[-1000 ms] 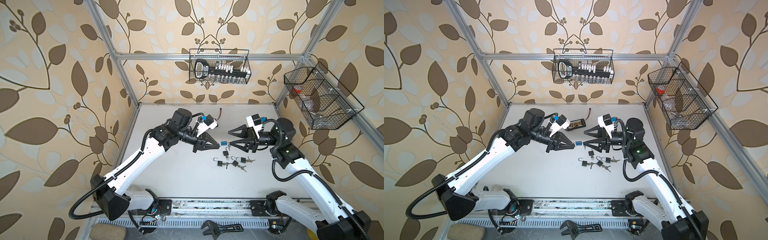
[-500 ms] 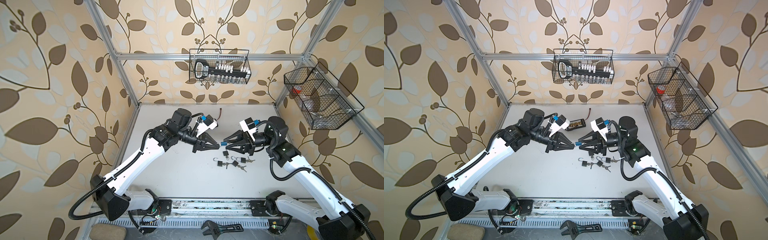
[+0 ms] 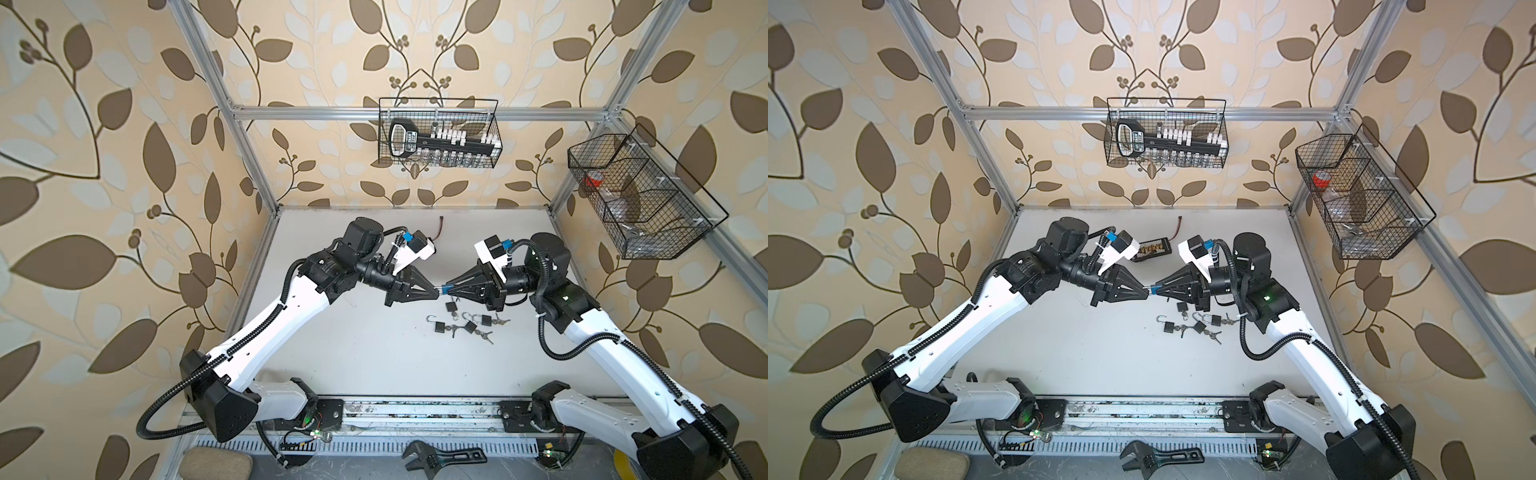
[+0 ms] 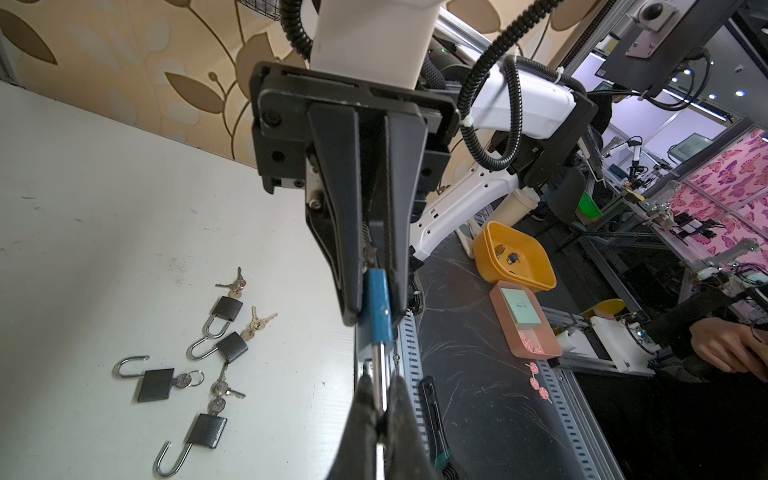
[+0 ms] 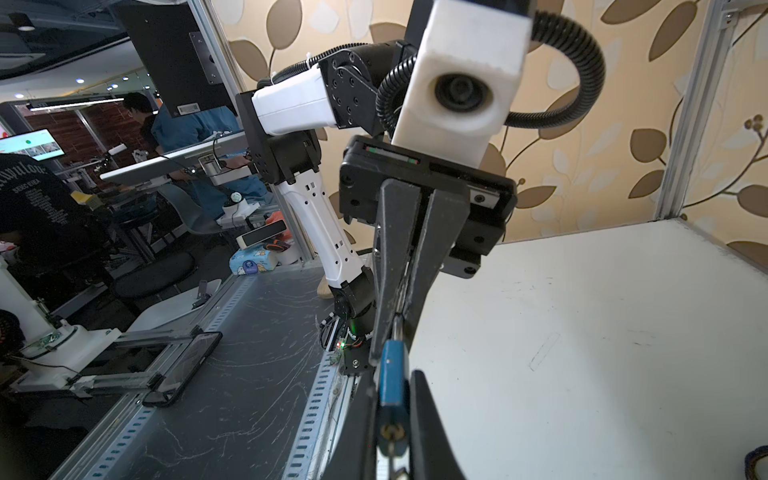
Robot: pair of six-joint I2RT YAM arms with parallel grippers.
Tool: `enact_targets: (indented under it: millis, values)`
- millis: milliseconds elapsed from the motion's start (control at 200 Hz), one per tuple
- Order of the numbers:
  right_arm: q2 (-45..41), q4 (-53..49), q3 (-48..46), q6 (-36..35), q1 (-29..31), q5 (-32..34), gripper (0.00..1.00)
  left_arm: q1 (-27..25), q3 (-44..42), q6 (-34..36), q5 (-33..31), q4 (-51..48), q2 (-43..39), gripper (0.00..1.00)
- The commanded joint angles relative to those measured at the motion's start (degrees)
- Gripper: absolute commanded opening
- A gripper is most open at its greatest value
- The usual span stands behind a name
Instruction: Lock with the key
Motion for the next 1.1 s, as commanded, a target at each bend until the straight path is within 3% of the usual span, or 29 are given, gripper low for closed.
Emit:
enact_targets:
  millis: [0, 140, 280, 485, 695, 880, 1095]
  values:
    - [0.1, -1.2, 1.7, -1.0, 0.6, -0.5, 0.00, 0.8, 0.3, 1.4, 0.8, 1.4, -1.9, 0.00]
    - [-0.4, -0.7, 1.4, 1.6, 0.6, 1.0, 0.00, 1.0, 0.0, 1.2, -1.2, 1.8, -2.4, 0.00]
    - [-1.5, 4.9, -0.5, 13.6, 0.6, 4.3, 0.00, 1.2, -0.5, 1.1, -4.3, 2.5, -3.5, 0.00]
    - [-1.9, 4.3, -1.5, 23.1, 2.1, 5.8, 0.00, 1.3, -0.9, 1.5, -5.0, 2.5, -3.8, 0.00]
    - [-2.1, 2.7, -2.1, 22.7, 2.3, 6.8, 0.00, 1.3, -0.7, 1.5, -4.2, 2.3, -3.2, 0.00]
    - [-0.6, 1.6, -1.4, 18.2, 3.1, 9.1, 0.00, 1.3, -0.7, 0.8, -2.3, 2.9, -2.7, 0.00]
    - [1.9, 2.8, 0.1, 13.6, 8.3, 13.9, 0.00, 1.2, -0.9, -0.8, 1.0, 4.8, -1.6, 0.00]
